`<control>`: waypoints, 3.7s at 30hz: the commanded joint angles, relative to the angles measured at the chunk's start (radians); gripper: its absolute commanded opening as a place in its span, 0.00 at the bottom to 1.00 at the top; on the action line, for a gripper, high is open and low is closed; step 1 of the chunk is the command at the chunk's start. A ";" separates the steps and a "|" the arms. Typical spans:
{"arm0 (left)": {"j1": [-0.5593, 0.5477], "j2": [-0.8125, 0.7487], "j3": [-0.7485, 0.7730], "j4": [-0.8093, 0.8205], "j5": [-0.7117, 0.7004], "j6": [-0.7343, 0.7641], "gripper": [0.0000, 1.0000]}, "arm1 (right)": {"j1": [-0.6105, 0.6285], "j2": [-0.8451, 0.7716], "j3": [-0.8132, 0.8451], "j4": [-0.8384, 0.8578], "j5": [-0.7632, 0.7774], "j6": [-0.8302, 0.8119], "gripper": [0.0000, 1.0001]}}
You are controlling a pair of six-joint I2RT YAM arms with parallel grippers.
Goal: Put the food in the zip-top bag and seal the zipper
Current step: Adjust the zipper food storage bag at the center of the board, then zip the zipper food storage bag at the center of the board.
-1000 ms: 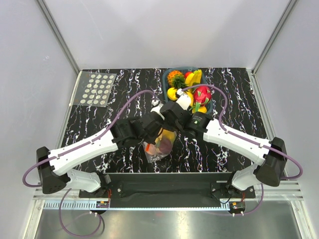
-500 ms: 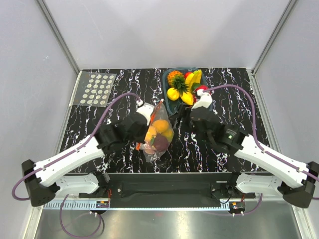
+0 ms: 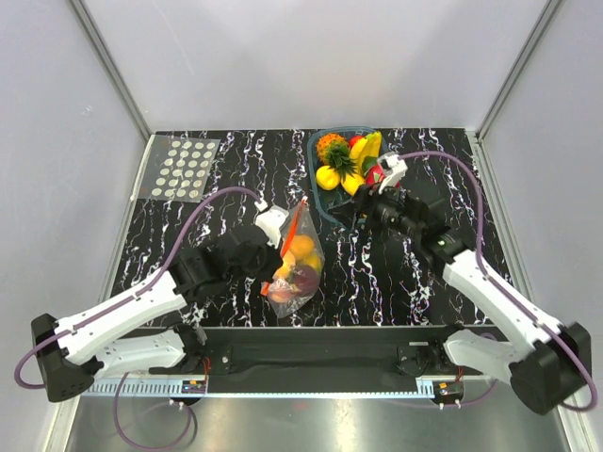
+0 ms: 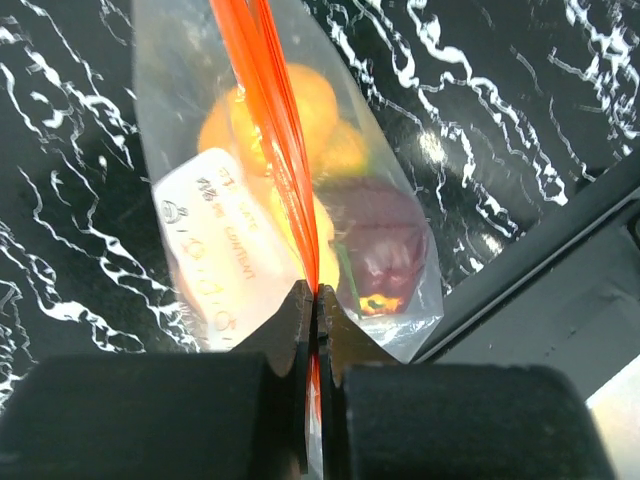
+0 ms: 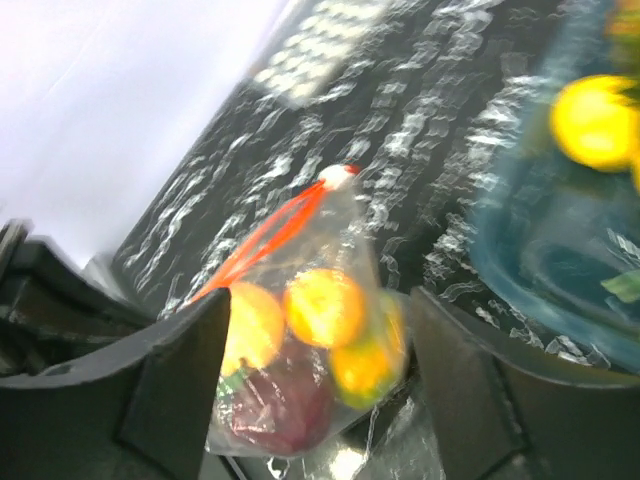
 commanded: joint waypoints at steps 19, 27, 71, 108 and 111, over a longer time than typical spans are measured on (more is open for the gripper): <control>0.004 -0.160 -0.123 0.038 0.047 -0.069 0.00 | -0.019 0.433 -0.001 0.489 -0.441 -0.278 0.83; 0.004 -0.143 -0.115 0.007 0.035 -0.072 0.00 | -0.019 0.536 0.040 0.593 -0.487 -0.279 0.79; 0.028 0.079 0.248 -0.143 -0.283 -0.013 0.20 | 0.245 0.054 -0.179 0.257 0.119 -0.218 0.00; 0.017 0.360 0.471 -0.121 0.331 0.416 0.83 | 0.325 -0.210 -0.277 0.108 0.317 -0.135 0.00; 0.017 0.367 0.458 -0.130 0.311 0.414 0.66 | 0.327 -0.207 -0.274 0.108 0.313 -0.127 0.00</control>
